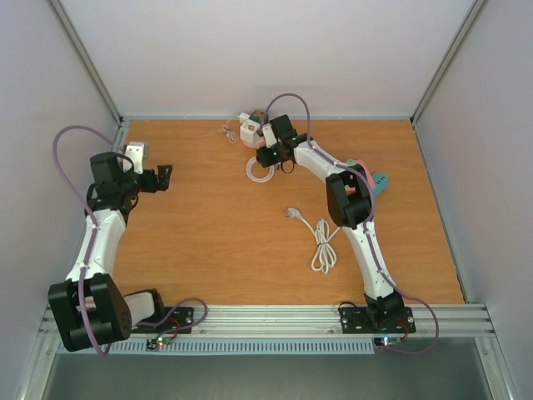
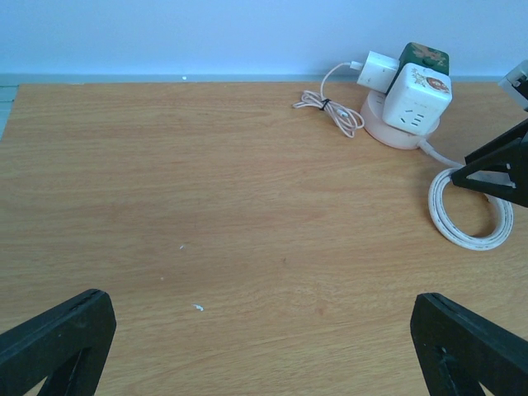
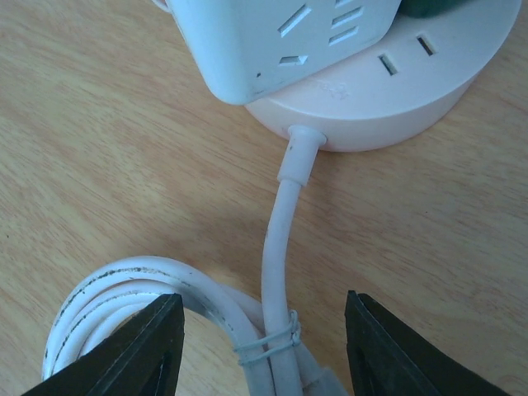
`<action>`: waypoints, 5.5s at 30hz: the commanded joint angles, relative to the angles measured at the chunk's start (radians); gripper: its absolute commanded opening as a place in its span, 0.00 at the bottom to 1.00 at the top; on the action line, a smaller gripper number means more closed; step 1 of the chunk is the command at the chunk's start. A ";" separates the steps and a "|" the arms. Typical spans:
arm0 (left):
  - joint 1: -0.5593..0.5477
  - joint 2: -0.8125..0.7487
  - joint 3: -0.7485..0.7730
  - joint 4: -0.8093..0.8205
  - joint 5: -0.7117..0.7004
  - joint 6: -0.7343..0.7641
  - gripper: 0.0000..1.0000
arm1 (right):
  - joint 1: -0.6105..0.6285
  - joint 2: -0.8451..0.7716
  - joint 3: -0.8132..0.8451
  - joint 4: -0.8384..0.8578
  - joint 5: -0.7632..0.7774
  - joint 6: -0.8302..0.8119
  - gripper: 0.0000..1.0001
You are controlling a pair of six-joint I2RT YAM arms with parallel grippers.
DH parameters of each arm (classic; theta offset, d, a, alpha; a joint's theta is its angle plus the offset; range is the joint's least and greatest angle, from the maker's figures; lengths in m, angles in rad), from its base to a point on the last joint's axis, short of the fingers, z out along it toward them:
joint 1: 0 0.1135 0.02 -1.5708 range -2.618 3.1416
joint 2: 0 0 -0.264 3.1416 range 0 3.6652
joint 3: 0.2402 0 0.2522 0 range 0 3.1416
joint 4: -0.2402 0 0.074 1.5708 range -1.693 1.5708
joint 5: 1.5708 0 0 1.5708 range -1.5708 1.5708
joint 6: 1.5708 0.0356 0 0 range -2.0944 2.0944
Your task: Pull the plug off the socket
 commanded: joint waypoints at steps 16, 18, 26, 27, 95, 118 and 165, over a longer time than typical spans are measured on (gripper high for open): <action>-0.004 -0.030 -0.028 0.104 -0.042 -0.025 1.00 | 0.051 -0.010 -0.022 -0.059 -0.009 -0.066 0.31; -0.005 -0.042 -0.035 0.113 -0.044 -0.031 1.00 | 0.060 -0.029 -0.053 -0.047 -0.012 -0.069 0.30; -0.004 -0.068 -0.067 0.172 -0.044 -0.079 1.00 | 0.101 -0.129 -0.237 0.025 -0.002 -0.087 0.27; -0.004 -0.072 -0.072 0.180 -0.060 -0.082 1.00 | 0.105 -0.144 -0.261 0.036 -0.002 -0.089 0.27; -0.211 -0.049 -0.150 -0.027 0.334 0.313 1.00 | 0.321 -0.949 -1.077 0.132 -0.464 -0.005 0.75; -0.622 0.144 -0.051 -0.069 0.044 0.315 0.96 | -0.064 -1.232 -1.215 0.281 -0.592 0.031 0.98; -0.743 0.169 -0.101 -0.188 0.169 0.648 0.38 | -0.059 -1.198 -1.232 0.088 -0.654 -0.323 0.98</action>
